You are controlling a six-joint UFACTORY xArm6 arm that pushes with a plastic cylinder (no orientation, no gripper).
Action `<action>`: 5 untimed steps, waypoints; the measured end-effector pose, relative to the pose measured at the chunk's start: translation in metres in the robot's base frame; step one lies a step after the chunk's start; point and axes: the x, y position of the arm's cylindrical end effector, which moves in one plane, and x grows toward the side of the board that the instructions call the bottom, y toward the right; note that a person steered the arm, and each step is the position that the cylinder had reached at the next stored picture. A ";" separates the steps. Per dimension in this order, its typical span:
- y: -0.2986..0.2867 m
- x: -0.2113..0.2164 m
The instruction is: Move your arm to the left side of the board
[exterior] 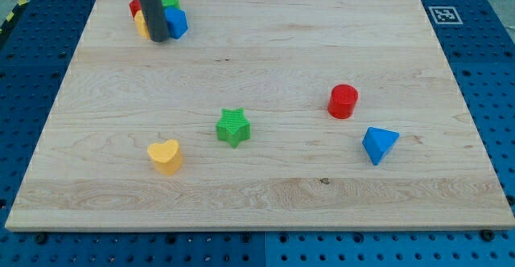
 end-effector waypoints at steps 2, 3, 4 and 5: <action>0.000 0.051; 0.000 0.051; 0.000 0.051; 0.000 0.051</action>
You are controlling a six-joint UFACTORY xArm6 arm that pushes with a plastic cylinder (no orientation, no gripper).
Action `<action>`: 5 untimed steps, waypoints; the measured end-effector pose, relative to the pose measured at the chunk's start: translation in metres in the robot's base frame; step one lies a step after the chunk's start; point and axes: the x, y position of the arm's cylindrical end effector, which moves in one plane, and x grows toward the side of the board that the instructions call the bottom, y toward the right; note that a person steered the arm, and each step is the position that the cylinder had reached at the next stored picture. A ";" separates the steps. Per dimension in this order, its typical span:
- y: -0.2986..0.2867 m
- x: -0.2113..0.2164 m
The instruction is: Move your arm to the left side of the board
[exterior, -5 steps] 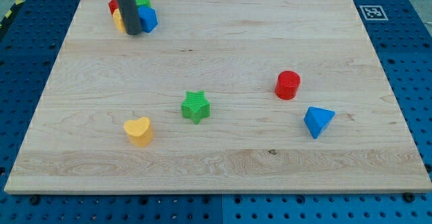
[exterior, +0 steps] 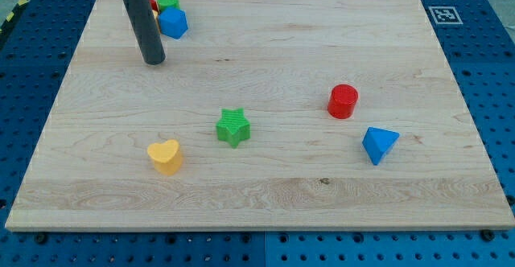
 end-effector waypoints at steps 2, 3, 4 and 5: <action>-0.001 0.000; -0.001 0.000; -0.008 0.000; -0.010 0.000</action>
